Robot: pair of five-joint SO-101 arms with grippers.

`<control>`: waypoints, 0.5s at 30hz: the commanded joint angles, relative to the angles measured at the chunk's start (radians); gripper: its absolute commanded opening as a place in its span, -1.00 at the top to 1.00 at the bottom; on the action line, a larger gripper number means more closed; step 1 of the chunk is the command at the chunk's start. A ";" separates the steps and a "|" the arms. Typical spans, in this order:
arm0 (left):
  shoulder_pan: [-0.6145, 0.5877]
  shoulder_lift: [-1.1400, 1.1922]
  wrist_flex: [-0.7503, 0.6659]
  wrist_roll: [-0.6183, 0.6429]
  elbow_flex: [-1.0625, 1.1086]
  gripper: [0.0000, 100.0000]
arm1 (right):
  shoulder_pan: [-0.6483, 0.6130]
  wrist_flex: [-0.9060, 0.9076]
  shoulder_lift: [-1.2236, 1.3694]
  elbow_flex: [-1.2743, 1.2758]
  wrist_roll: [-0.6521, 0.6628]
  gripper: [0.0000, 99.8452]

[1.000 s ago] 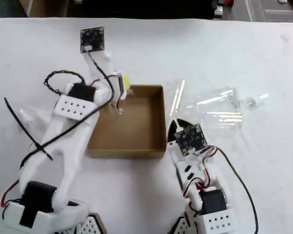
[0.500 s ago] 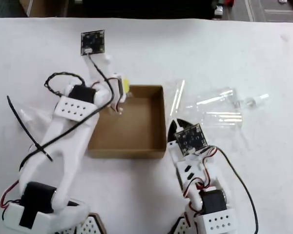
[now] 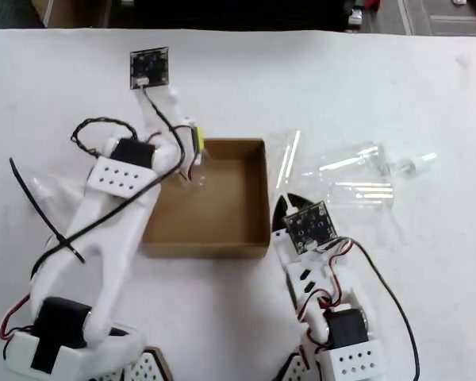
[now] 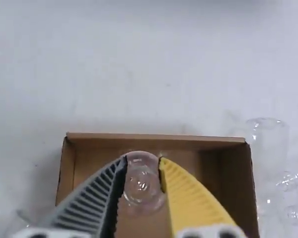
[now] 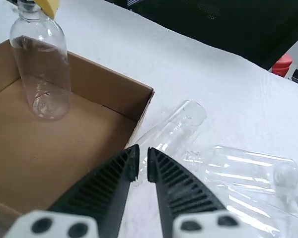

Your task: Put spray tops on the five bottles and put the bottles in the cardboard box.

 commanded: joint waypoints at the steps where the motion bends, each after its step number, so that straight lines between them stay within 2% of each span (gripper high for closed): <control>1: -0.018 -0.013 0.005 0.002 -0.028 0.96 | 0.007 -0.022 0.001 0.009 0.015 0.96; 3: -0.039 -0.013 0.008 -0.006 -0.043 0.96 | 0.007 -0.022 0.001 0.009 0.015 0.96; 7: -0.091 -0.015 0.005 -0.109 -0.048 0.96 | 0.007 -0.022 0.001 0.009 0.015 0.96; 15: -0.117 -0.013 -0.011 -0.127 -0.049 0.96 | 0.005 -0.022 0.001 0.009 0.015 0.96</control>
